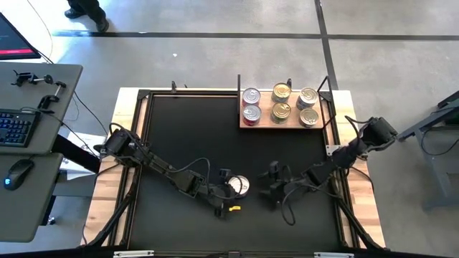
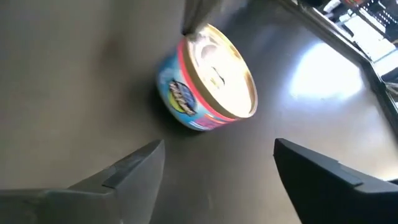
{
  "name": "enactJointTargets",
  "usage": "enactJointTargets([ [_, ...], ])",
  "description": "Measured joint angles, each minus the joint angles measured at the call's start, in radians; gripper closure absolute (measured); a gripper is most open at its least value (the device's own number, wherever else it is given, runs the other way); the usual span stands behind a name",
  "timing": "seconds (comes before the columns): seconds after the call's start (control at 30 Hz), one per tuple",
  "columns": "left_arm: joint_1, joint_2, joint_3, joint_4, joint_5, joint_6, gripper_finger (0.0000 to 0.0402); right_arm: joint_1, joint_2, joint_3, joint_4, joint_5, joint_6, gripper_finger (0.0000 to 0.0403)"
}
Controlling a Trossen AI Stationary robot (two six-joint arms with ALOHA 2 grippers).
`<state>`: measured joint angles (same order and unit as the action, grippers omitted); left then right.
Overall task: Stack canned seafood by type on shelf
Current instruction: Stack the blue tuna can on top of the bottom blue tuna can on the shelf
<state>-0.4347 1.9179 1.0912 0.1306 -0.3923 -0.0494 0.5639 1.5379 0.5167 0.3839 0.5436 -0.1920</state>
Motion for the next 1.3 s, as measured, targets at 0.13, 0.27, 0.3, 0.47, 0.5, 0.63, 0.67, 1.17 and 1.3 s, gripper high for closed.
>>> enactJointTargets([
  [0.13, 0.003, 0.000, 0.001, 0.002, -0.002, -0.002, 0.0401, -0.033, 0.000, 0.000, -0.002, -0.003, -0.094, 0.0072],
  [0.27, 0.008, 0.000, 0.002, 0.009, -0.010, -0.020, 0.0401, -0.067, 0.000, 0.000, -0.019, -0.058, -0.243, 0.0045],
  [0.3, 0.010, 0.000, 0.002, 0.015, -0.011, -0.026, 0.0401, -0.074, 0.000, 0.000, -0.031, -0.090, -0.277, 0.0043],
  [0.47, 0.016, -0.002, 0.002, 0.047, -0.012, -0.026, 0.0401, -0.106, 0.045, 0.000, 0.040, -0.120, -0.311, 0.0041],
  [0.5, 0.016, -0.002, 0.002, 0.050, -0.012, -0.026, 0.0401, -0.110, 0.065, 0.000, 0.081, -0.118, -0.331, 0.0041],
  [0.63, 0.023, -0.002, 0.002, 0.054, -0.013, -0.020, 0.0401, -0.109, 0.152, 0.000, 0.223, -0.119, -0.449, 0.0041],
  [0.67, 0.024, -0.002, 0.002, 0.055, -0.013, -0.019, 0.0401, -0.105, 0.174, 0.000, 0.259, -0.120, -0.461, 0.0041],
  [1.17, 0.037, -0.003, 0.002, 0.065, -0.022, -0.018, 0.0401, -0.083, 0.356, 0.135, 0.370, -0.036, -0.409, 0.0148],
  [1.3, 0.036, -0.008, 0.003, 0.070, -0.058, -0.032, 0.0400, -0.061, 0.337, 0.162, 0.267, 0.056, -0.333, 0.0240],
])
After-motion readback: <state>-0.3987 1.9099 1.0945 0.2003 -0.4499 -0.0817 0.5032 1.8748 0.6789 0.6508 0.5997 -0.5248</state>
